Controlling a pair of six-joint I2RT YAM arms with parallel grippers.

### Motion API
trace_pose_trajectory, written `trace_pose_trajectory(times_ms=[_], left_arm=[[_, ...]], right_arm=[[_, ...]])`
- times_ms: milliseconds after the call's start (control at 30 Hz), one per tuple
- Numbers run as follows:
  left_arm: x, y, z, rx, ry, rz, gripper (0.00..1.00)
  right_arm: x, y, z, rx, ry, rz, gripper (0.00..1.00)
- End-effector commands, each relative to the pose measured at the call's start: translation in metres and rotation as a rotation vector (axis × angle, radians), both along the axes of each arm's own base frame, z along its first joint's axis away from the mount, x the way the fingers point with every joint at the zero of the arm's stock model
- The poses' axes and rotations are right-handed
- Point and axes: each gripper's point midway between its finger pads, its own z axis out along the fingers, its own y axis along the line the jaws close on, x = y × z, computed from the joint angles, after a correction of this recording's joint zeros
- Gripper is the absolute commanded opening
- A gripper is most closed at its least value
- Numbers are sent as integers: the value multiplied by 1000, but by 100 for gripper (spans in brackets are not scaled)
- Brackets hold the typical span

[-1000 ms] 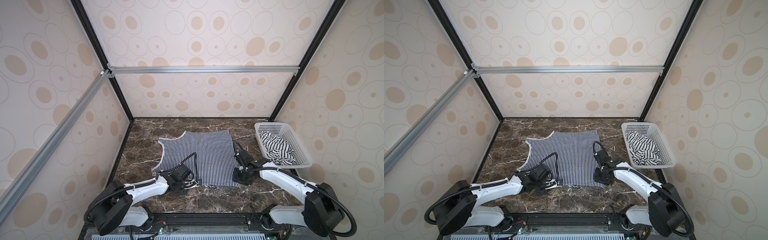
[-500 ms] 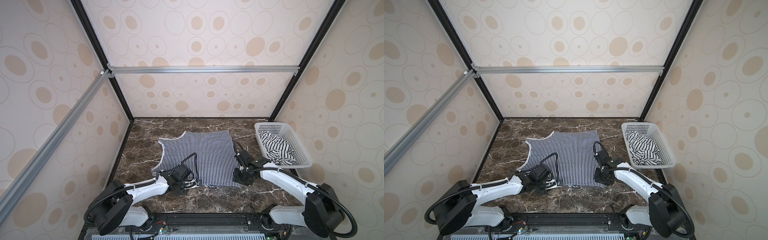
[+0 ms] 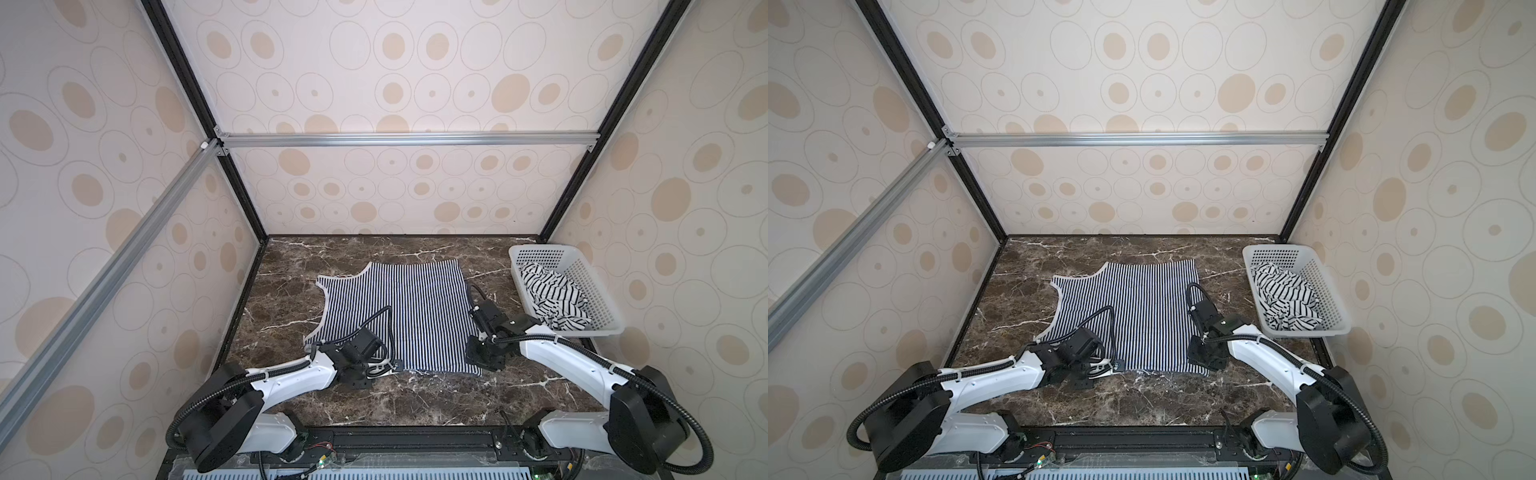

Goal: Fold and stack tank tops
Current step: Fold the tank top at the center of the table.

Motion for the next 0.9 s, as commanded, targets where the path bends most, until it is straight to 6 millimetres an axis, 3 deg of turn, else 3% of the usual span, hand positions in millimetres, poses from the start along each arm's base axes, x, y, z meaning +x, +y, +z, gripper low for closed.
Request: trace_pose_trajectory(times_ms=[0,500,867], left_arm=[[-27,38,-29,167,115,-17,32],[-30,46,-36,196,201,-31,20],[-36,22,-9,88,276,-41,7]], right_arm=[[-3,-4,-4,-14,18,-15,38],[0,-10,3,-23,0,-27,38],[-8,-12,-1,-15,26,-41,38]])
